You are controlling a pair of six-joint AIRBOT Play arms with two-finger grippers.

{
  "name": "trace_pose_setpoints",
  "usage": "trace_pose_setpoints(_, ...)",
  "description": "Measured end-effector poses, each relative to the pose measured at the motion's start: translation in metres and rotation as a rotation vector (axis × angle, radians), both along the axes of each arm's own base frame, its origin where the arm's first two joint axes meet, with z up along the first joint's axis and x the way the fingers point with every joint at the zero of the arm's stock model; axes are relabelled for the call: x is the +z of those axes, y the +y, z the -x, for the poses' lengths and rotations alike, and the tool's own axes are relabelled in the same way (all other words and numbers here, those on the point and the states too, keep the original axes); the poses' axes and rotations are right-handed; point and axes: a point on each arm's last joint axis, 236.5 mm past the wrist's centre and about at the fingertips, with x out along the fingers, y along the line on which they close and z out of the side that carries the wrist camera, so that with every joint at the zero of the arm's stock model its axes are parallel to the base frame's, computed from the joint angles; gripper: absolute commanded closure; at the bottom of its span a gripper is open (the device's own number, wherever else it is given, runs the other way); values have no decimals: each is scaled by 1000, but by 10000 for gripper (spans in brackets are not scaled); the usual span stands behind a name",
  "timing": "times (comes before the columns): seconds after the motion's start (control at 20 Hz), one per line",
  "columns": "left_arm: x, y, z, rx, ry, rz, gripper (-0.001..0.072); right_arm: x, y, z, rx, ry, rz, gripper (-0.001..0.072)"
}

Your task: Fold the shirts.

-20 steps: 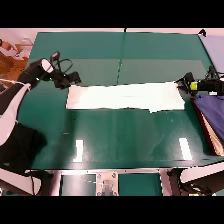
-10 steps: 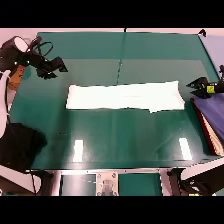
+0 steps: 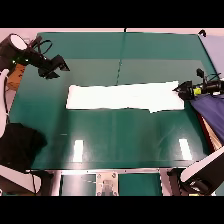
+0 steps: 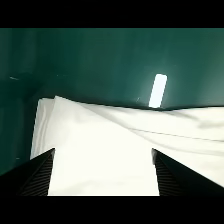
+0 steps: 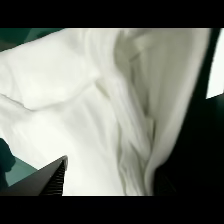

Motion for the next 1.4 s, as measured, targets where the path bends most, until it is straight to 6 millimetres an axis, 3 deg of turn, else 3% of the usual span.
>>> trace_pose_setpoints(0.1,0,1,1,-3,3,-1,6,-3,11,-1,36,-3,-5,121)
trace_pose_setpoints(0.15,-1,1,1,-7,3,-2,6,-5,13,-2,46,-3,-1,322)
trace_pose_setpoints(0.2,-1,0,2,-12,4,-3,6,-10,13,-2,53,-1,17,470)
trace_pose_setpoints(0.3,0,-1,3,-21,4,1,8,-13,16,-2,60,2,18,692)
trace_pose_setpoints(0.35,0,-3,3,-27,2,6,100,-13,17,-2,63,1,18,692)
trace_pose_setpoints(0.45,2,-10,4,-50,-5,16,656,-13,17,-3,65,-1,20,693)
trace_pose_setpoints(0.65,5,-50,6,-176,-62,5,683,-7,17,-7,62,-20,36,693)
trace_pose_setpoints(0.8,4,-106,7,-292,-128,0,683,9,8,-10,61,-51,96,693)
trace_pose_setpoints(1.05,-24,-228,25,-472,-221,9,682,82,19,-7,82,-138,102,693)
trace_pose_setpoints(1.25,-61,-331,55,-556,-274,70,683,155,50,-2,110,-234,63,692)
trace_pose_setpoints(1.4,-84,-383,77,-567,-285,131,683,202,82,7,140,-289,21,692)
